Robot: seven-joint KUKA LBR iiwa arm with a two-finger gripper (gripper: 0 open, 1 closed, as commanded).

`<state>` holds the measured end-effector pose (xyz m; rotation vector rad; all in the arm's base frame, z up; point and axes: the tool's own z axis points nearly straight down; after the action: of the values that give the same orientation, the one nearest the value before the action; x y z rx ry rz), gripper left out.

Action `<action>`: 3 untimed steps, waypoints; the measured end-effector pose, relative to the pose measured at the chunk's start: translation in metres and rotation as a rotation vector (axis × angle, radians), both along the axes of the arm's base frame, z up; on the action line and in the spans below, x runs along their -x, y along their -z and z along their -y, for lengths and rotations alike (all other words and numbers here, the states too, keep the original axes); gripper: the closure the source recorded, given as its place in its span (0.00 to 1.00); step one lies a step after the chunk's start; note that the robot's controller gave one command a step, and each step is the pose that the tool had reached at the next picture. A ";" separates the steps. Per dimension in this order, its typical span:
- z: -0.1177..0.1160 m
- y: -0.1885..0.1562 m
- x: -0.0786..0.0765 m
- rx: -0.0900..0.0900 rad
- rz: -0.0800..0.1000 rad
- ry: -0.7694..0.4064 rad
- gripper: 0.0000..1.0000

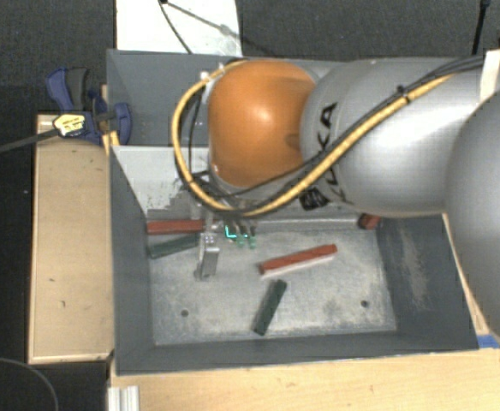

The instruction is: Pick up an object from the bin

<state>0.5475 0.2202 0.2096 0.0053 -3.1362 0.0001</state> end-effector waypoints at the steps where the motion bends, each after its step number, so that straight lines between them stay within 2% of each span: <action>1: 0.005 0.094 -0.039 0.002 0.001 0.022 0.00; 2: -0.004 0.022 -0.040 -0.004 0.015 -0.111 0.00; 3: -0.012 0.088 -0.045 0.000 0.002 -0.170 0.00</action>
Offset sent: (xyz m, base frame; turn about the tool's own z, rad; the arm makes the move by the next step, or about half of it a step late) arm 0.0389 -0.0046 -0.0900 0.0189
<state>0.5922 0.2326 0.1216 0.2713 -3.1269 0.0005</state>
